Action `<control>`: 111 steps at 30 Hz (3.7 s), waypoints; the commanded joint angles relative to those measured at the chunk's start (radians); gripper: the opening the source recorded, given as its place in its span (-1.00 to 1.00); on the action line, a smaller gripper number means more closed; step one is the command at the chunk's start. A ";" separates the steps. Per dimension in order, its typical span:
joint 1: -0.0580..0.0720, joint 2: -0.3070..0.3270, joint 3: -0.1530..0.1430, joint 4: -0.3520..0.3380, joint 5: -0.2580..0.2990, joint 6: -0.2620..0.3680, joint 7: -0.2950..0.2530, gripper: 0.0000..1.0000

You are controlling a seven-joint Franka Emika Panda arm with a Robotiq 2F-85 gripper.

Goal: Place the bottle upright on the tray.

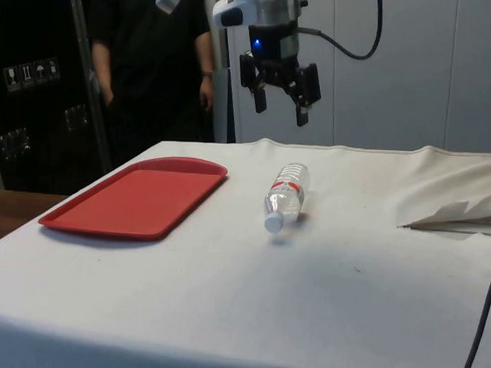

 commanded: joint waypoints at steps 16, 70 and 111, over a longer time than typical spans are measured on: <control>-0.002 0.015 0.004 -0.002 -0.089 0.011 -0.018 1.00; 0.001 0.094 0.072 0.004 -0.378 0.004 0.026 1.00; 0.012 0.279 0.168 0.048 -0.611 -0.033 0.162 1.00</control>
